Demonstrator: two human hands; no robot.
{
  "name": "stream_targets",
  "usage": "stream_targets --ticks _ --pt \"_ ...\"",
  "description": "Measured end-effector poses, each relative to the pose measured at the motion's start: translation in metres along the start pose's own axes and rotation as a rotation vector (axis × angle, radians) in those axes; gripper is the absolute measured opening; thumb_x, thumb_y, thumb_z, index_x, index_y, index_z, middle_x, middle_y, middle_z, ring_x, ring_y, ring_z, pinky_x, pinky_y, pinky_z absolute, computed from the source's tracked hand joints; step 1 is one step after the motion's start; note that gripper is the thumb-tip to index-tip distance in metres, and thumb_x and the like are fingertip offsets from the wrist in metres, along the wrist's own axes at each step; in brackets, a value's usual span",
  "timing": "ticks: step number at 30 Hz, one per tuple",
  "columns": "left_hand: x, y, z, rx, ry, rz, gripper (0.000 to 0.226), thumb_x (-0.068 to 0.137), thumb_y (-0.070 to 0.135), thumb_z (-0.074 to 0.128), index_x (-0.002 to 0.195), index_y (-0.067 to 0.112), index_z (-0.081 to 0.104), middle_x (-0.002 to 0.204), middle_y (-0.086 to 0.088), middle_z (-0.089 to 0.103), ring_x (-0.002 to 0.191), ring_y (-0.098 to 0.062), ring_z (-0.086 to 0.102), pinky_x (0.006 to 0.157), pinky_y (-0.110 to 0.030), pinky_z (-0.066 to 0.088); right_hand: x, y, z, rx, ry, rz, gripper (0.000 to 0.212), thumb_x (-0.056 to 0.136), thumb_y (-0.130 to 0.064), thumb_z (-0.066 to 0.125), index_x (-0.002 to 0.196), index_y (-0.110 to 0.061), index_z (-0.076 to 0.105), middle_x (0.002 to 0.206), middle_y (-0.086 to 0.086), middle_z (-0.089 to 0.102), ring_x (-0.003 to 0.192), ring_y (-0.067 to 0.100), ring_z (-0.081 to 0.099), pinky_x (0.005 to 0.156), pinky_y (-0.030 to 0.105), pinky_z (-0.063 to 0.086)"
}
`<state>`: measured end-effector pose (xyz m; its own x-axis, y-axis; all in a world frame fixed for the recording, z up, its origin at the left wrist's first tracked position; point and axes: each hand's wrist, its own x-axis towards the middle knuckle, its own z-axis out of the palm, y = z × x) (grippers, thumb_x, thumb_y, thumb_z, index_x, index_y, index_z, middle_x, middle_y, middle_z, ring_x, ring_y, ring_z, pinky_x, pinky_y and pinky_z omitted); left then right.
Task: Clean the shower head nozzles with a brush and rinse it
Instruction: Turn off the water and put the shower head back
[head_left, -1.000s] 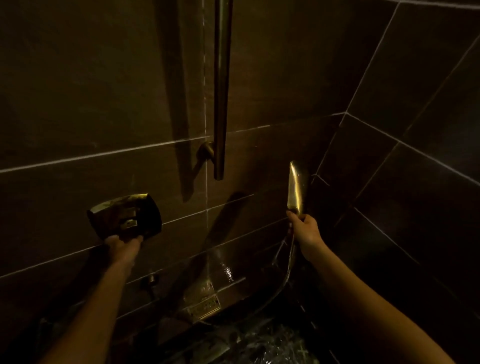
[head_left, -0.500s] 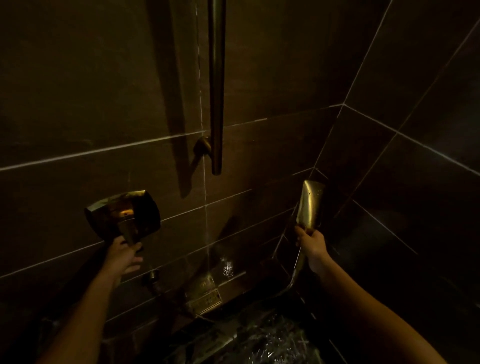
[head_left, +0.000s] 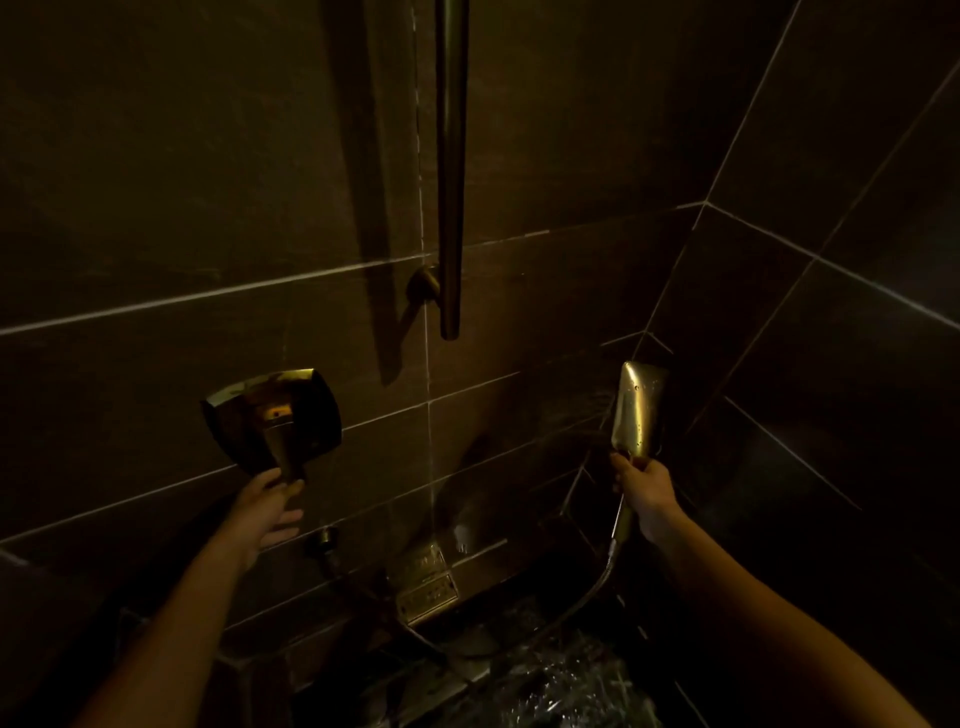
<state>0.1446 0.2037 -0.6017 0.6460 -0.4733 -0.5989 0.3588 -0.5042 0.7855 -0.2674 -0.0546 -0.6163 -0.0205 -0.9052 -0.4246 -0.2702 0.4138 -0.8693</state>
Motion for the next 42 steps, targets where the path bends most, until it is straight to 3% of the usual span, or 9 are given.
stream_targets --ticks 10,15,18,21,27,32,35,40,42 --pt "-0.005 0.001 0.007 -0.05 -0.024 -0.005 0.064 0.099 0.016 0.059 0.155 0.021 0.029 0.15 -0.013 0.048 0.126 -0.04 0.056 0.095 -0.05 0.05 0.0 0.001 -0.022 -0.022 0.0 -0.041 0.034 0.096 -0.027 0.067 0.122 -0.005 0.062 0.102 0.014 0.066 0.081 0.021 0.061 0.075 0.037 0.049" --pt "-0.005 0.001 0.007 -0.064 -0.044 -0.001 0.065 0.098 0.018 0.061 0.154 0.022 0.028 0.15 -0.013 0.048 0.126 -0.039 0.056 0.095 -0.05 0.05 -0.001 0.001 -0.032 -0.074 0.001 -0.117 0.037 0.094 -0.031 0.07 0.122 -0.009 0.061 0.107 0.015 0.069 0.09 0.025 0.067 0.089 0.048 0.056" --pt "-0.006 0.002 0.007 -0.068 -0.041 0.004 0.066 0.097 0.018 0.061 0.154 0.022 0.028 0.151 -0.014 0.047 0.127 -0.039 0.055 0.098 -0.051 0.05 0.001 0.003 -0.034 -0.159 -0.006 -0.111 0.033 0.092 -0.034 0.071 0.114 -0.01 0.062 0.103 0.016 0.07 0.086 0.026 0.068 0.085 0.046 0.056" --pt "-0.007 0.003 0.008 -0.071 -0.034 0.003 0.064 0.098 0.018 0.061 0.154 0.021 0.03 0.152 -0.014 0.046 0.128 -0.039 0.055 0.1 -0.051 0.049 0.003 0.006 -0.035 -0.273 -0.036 -0.075 0.034 0.09 -0.038 0.074 0.1 -0.006 0.068 0.084 0.015 0.07 0.071 0.024 0.065 0.075 0.046 0.057" --pt "-0.01 0.002 0.007 -0.073 -0.036 0.013 0.062 0.099 0.017 0.059 0.153 0.021 0.03 0.152 -0.014 0.046 0.129 -0.04 0.054 0.103 -0.053 0.047 -0.005 0.004 -0.037 -0.378 -0.144 -0.005 0.034 0.092 -0.037 0.072 0.106 -0.006 0.065 0.08 0.011 0.066 0.065 0.02 0.063 0.058 0.033 0.049" --pt "-0.012 0.004 0.008 -0.098 -0.04 0.02 0.064 0.097 0.02 0.061 0.153 0.022 0.03 0.152 -0.013 0.046 0.128 -0.039 0.055 0.101 -0.053 0.049 -0.028 -0.004 -0.035 -0.273 -0.136 -0.149 0.032 0.095 -0.034 0.069 0.116 -0.012 0.061 0.1 0.013 0.068 0.076 0.019 0.066 0.065 0.029 0.051" --pt "-0.015 0.006 0.012 -0.116 -0.032 0.016 0.064 0.098 0.023 0.061 0.154 0.021 0.03 0.154 -0.014 0.043 0.128 -0.039 0.055 0.101 -0.052 0.049 -0.044 -0.01 -0.034 -0.235 -0.077 -0.233 0.026 0.096 -0.035 0.067 0.112 -0.017 0.059 0.099 0.008 0.069 0.081 0.018 0.066 0.063 0.028 0.051" --pt "-0.016 0.007 0.015 -0.127 -0.042 0.008 0.062 0.098 0.026 0.06 0.152 0.021 0.032 0.154 -0.012 0.043 0.125 -0.037 0.057 0.097 -0.049 0.051 -0.042 -0.009 -0.031 -0.168 -0.043 -0.229 0.02 0.096 -0.032 0.067 0.108 -0.018 0.059 0.101 0.008 0.068 0.09 0.023 0.068 0.078 0.039 0.055" --pt "-0.015 0.007 0.015 -0.15 -0.044 -0.006 0.059 0.099 0.025 0.059 0.152 0.02 0.034 0.154 -0.011 0.043 0.126 -0.037 0.057 0.097 -0.049 0.051 -0.038 -0.006 -0.031 -0.19 -0.034 -0.211 0.024 0.095 -0.033 0.068 0.108 -0.013 0.06 0.097 0.01 0.069 0.08 0.021 0.067 0.069 0.033 0.053"
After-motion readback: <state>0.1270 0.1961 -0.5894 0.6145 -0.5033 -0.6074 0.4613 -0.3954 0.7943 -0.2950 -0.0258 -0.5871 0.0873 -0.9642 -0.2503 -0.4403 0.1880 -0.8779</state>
